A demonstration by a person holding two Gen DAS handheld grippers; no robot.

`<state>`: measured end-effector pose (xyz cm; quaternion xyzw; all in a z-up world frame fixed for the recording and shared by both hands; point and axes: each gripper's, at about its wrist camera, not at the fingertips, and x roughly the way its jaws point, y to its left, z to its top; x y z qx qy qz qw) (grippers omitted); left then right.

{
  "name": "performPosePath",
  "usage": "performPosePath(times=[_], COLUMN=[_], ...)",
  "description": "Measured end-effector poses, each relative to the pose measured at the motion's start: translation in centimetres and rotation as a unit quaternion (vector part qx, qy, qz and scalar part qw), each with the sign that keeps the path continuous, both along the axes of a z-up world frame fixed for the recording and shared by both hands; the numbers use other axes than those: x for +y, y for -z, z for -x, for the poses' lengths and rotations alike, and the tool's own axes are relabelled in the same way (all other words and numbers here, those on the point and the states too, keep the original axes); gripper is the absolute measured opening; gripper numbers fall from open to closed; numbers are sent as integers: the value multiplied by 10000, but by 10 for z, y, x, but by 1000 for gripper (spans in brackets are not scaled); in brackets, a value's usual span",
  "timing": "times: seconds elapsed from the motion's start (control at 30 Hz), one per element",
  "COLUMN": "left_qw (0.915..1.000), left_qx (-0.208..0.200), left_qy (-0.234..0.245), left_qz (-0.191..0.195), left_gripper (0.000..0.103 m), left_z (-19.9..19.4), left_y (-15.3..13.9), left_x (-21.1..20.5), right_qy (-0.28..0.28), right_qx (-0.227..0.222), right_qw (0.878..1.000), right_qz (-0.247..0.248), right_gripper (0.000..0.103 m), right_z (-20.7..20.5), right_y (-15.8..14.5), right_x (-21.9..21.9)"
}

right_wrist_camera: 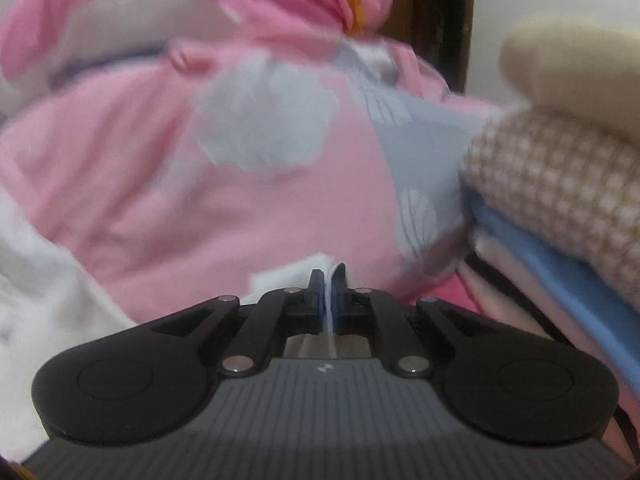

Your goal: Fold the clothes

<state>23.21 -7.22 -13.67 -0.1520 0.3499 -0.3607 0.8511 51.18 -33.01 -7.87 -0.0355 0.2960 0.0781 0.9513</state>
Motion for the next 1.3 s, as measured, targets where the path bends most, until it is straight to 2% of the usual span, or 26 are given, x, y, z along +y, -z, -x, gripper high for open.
performPosePath(times=[0.1, 0.23, 0.4, 0.53, 0.63, 0.7, 0.73, 0.77, 0.8, 0.9, 0.97, 1.03, 1.2, 1.3], left_qw=[10000, 9999, 9997, 9997, 9995, 9991, 9989, 9987, 9986, 9985, 9985, 9985, 9987, 9988], left_qx=[14, 48, 41, -2, -38, -75, -89, -103, -110, -105, -103, -113, -142, -153], left_qy=[-5, -20, -39, -72, -123, -157, -172, -187, -202, -235, -249, -260, -278, -279], left_qz=[30, 113, 218, 243, 304, 389, 425, 460, 482, 487, 476, 461, 405, 363], left_gripper=[37, 38, 44, 48, 51, 55, 58, 59, 59, 60, 60, 60, 62, 62], left_z=[-1, -4, -4, -3, -2, -1, -1, -1, -1, -1, -1, 0, 3, 4], left_y=[0, 1, -1, -2, -3, -3, -3, -3, -3, -3, -3, -3, -3, -2], left_x=[1, 2, 2, 2, 3, 5, 6, 6, 7, 7, 6, 6, 4, 4], right_qy=[230, 282, -347, -891, -750, -595, -547, -547, -586, -744, -913, -1044, -1169, -1179], right_qx=[478, 659, 990, 1470, 1764, 1866, 1862, 1864, 1776, 1223, 732, 373, 35, -1], right_qw=[9984, 9941, 9851, 9708, 9592, 9514, 9475, 9432, 9445, 9619, 9762, 9856, 9929, 9926], right_qz=[-181, -809, -1365, -1676, -2077, -2377, -2542, -2694, -2700, -2331, -1827, -1277, -233, 281], right_gripper=[16, 52, 53, 51, 49, 41, 29, 8, 0, 0, 0, 0, 0, 1], right_z=[-7, 25, 83, 111, 100, 89, 84, 78, 77, 82, 87, 89, 83, 77], right_y=[7, -14, -29, -16, 4, 15, 18, 20, 18, 0, -20, -32, -31, -16], right_x=[-18, -49, -67, -55, -47, -44, -45, -45, -44, -36, -26, -16, 3, 13])
